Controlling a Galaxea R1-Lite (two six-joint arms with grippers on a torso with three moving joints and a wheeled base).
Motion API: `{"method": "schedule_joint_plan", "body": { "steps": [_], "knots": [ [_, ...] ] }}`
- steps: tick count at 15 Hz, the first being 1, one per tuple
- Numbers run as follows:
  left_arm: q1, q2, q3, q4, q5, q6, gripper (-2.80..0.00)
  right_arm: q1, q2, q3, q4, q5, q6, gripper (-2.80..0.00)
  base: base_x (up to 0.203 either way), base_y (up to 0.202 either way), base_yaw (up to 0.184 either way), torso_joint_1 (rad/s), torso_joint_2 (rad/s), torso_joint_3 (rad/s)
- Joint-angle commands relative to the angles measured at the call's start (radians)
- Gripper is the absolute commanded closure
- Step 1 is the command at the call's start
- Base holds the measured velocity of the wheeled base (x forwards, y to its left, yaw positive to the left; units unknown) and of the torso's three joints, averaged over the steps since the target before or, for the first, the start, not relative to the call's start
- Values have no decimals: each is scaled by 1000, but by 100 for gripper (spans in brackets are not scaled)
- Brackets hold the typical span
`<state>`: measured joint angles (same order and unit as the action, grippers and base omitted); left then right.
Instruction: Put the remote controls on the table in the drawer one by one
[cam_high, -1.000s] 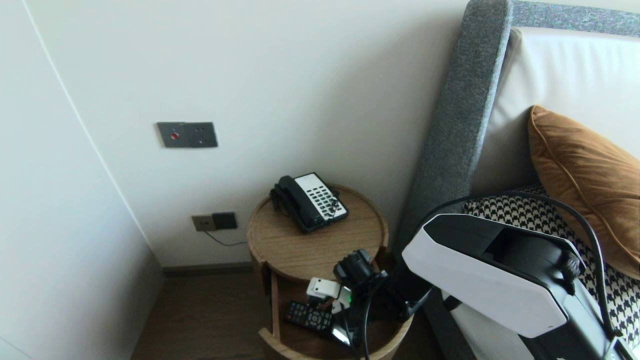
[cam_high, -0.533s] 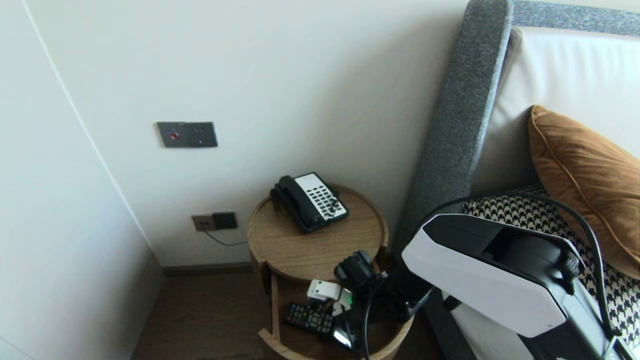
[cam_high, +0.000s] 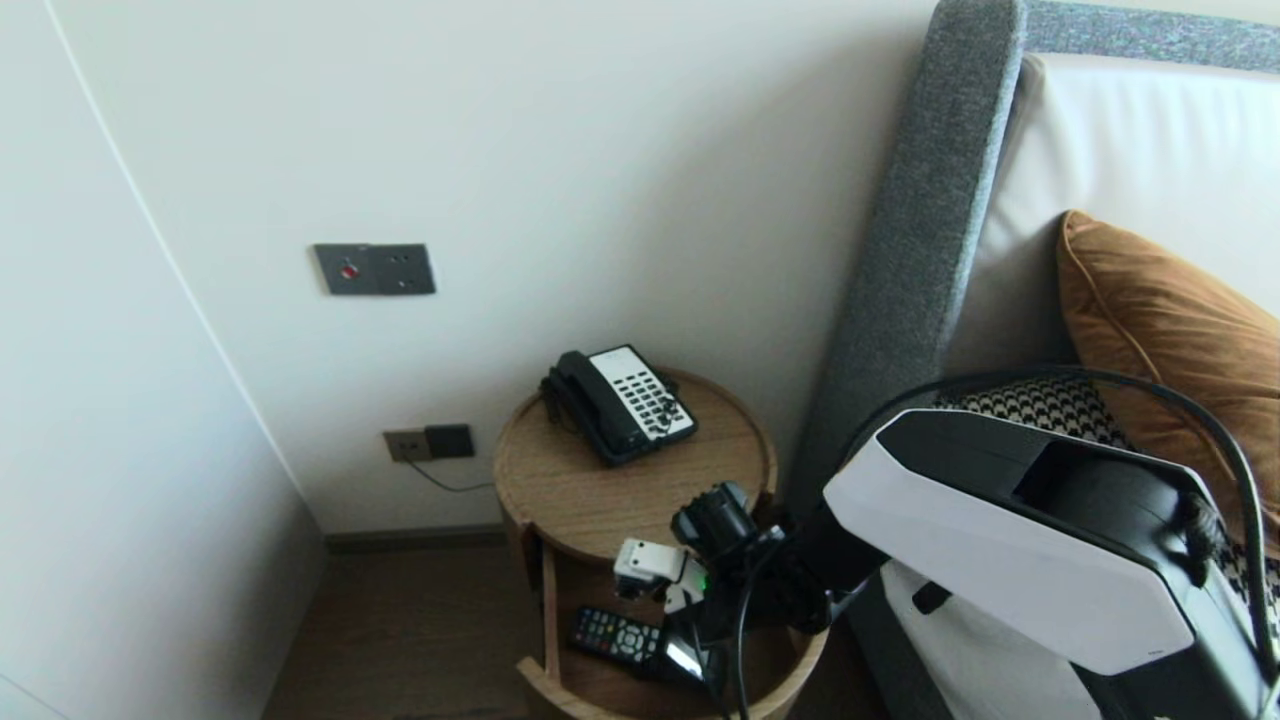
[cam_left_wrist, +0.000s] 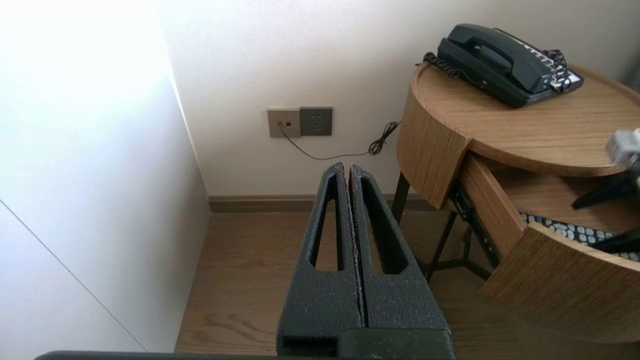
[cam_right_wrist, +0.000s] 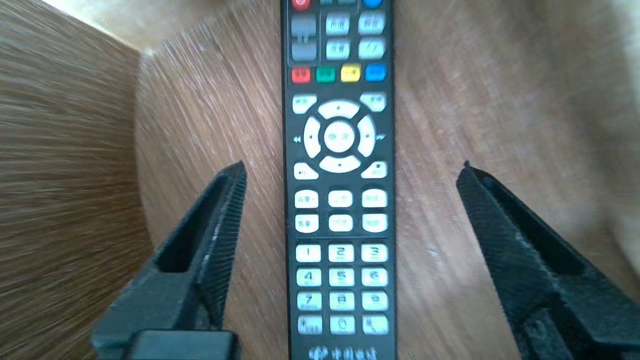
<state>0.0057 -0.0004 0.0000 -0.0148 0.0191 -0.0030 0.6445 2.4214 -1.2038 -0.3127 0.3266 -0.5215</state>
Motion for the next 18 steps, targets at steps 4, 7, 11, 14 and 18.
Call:
{"method": "schedule_joint_plan", "body": {
  "steps": [4, 7, 11, 14, 18],
  "knots": [
    [0, -1, 0, -1, 1, 0, 0, 3, -130, 73, 1, -3, -2, -280, 0, 0, 0, 0, 0, 0],
    [0, -1, 0, -1, 1, 0, 0, 5, -183, 135, -3, -4, 6, -280, 0, 0, 0, 0, 0, 0],
    [0, -1, 0, -1, 1, 0, 0, 13, -244, 200, -6, -4, 24, -280, 0, 0, 0, 0, 0, 0],
    [0, -1, 0, -1, 1, 0, 0, 11, -278, 211, -7, -1, 28, -280, 0, 0, 0, 0, 0, 0],
    [0, -1, 0, -1, 1, 0, 0, 10, -319, 216, -9, 3, 78, -280, 0, 0, 0, 0, 0, 0]
  ]
}}
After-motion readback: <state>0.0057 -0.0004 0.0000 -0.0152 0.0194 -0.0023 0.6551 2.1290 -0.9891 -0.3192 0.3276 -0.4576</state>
